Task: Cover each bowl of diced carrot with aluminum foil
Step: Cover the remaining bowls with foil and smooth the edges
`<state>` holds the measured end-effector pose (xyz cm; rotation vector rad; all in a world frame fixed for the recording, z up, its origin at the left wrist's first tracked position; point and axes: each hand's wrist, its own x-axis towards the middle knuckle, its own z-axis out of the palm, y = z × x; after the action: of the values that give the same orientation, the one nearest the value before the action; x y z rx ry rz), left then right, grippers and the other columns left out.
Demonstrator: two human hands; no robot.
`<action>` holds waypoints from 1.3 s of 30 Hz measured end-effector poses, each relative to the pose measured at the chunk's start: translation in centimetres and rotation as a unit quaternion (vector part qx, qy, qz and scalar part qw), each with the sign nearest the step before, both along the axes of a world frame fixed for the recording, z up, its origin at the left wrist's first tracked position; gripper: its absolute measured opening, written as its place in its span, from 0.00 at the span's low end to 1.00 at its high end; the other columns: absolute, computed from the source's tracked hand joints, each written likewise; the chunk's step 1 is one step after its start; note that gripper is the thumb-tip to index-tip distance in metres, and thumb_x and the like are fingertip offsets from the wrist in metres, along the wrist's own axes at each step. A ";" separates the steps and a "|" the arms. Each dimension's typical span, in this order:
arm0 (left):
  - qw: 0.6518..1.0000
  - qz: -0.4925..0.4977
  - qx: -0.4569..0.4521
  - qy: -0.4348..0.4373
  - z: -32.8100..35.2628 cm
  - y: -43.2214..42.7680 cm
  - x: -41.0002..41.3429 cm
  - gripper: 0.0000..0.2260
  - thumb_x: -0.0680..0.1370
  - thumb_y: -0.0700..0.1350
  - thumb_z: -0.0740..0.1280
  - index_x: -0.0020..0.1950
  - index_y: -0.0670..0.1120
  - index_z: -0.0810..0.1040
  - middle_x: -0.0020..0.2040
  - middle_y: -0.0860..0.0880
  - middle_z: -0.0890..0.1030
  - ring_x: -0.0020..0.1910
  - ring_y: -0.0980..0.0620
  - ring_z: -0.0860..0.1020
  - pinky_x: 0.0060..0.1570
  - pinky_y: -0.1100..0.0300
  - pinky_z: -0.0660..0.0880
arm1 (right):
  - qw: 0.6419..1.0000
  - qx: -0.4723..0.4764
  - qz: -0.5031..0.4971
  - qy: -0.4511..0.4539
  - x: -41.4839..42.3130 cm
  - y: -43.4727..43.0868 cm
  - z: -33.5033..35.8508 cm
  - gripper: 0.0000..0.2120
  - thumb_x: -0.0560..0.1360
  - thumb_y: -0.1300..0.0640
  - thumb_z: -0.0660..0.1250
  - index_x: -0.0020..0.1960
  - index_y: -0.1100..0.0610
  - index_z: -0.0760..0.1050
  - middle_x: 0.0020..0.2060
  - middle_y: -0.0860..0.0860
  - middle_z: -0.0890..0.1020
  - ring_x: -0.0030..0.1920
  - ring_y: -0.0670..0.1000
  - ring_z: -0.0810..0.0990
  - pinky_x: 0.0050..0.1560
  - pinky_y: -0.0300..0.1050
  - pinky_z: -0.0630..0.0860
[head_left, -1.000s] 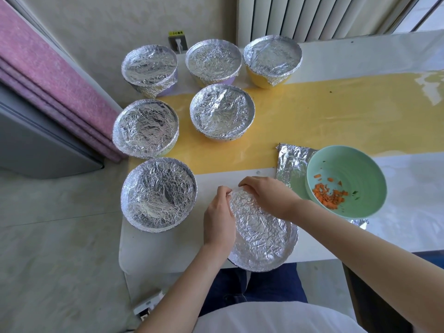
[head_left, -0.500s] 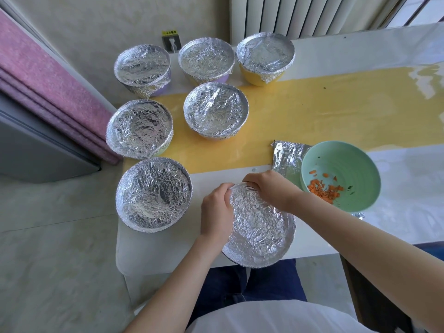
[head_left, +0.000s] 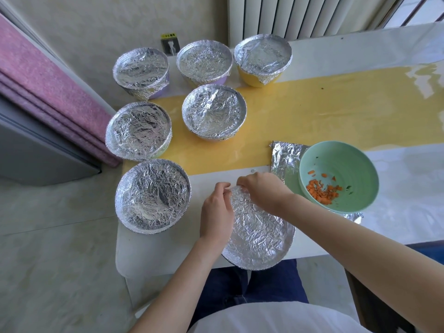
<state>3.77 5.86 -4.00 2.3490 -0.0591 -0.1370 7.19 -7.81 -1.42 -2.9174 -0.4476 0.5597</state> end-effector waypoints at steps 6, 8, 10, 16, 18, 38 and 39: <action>0.998 0.054 0.005 -0.009 -0.7 0.8 -1.1 0.08 0.81 0.40 0.58 0.52 0.41 0.76 0.32 0.51 0.72 0.30 0.50 0.68 0.31 0.62 0.56 | 0.998 0.056 -0.024 0.027 -0.1 0.1 -0.5 0.20 0.76 0.69 0.55 0.64 0.55 0.71 0.51 0.56 0.80 0.48 0.57 0.79 0.40 0.48 0.73; 0.998 0.061 0.013 -0.018 -0.8 0.8 -1.0 0.07 0.80 0.38 0.59 0.51 0.41 0.77 0.31 0.47 0.76 0.29 0.49 0.68 0.31 0.61 0.56 | 0.995 0.087 -0.017 0.038 0.1 0.1 -0.8 0.22 0.75 0.71 0.56 0.65 0.54 0.71 0.52 0.56 0.81 0.49 0.57 0.80 0.45 0.50 0.77; 0.998 0.058 0.017 -0.020 -0.8 0.7 -0.9 0.07 0.80 0.38 0.59 0.51 0.41 0.77 0.33 0.44 0.79 0.30 0.46 0.71 0.31 0.60 0.55 | 0.995 0.092 -0.008 0.035 0.1 0.1 -1.0 0.25 0.72 0.73 0.56 0.64 0.55 0.72 0.51 0.56 0.82 0.50 0.57 0.80 0.47 0.52 0.77; 0.998 0.057 0.019 -0.021 -0.6 0.7 -0.8 0.08 0.80 0.38 0.59 0.53 0.41 0.78 0.37 0.43 0.81 0.35 0.43 0.77 0.32 0.63 0.58 | 0.998 0.049 0.010 0.027 0.2 0.5 -0.8 0.22 0.73 0.71 0.56 0.63 0.55 0.70 0.53 0.55 0.80 0.49 0.57 0.79 0.41 0.47 0.74; 0.998 0.045 0.025 -0.021 -0.6 0.6 -0.8 0.09 0.80 0.38 0.59 0.54 0.41 0.78 0.39 0.44 0.82 0.37 0.44 0.79 0.32 0.61 0.62 | 0.998 0.034 0.034 0.044 0.4 0.7 -0.5 0.18 0.75 0.70 0.55 0.62 0.58 0.69 0.53 0.55 0.79 0.50 0.57 0.78 0.40 0.46 0.70; 0.999 0.015 0.024 -0.022 -0.6 0.8 -0.9 0.09 0.81 0.41 0.58 0.55 0.42 0.77 0.38 0.45 0.81 0.35 0.45 0.77 0.31 0.58 0.65 | 0.978 0.193 -0.073 0.036 -1.1 -3.1 -1.6 0.10 0.80 0.63 0.58 0.48 0.67 0.77 0.37 0.62 0.80 0.37 0.61 0.77 0.38 0.49 0.67; 0.999 0.016 0.024 -0.016 -0.5 0.7 -0.9 0.09 0.81 0.41 0.57 0.54 0.42 0.76 0.37 0.46 0.80 0.34 0.46 0.76 0.31 0.59 0.63 | 0.978 0.192 -0.076 0.031 -1.2 -3.1 -1.7 0.10 0.80 0.62 0.59 0.48 0.66 0.77 0.36 0.62 0.80 0.36 0.60 0.77 0.37 0.49 0.67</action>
<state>2.85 6.61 -4.48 2.3987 -0.0338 -0.0845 6.03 -10.88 -3.12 -2.5310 -0.2827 0.4786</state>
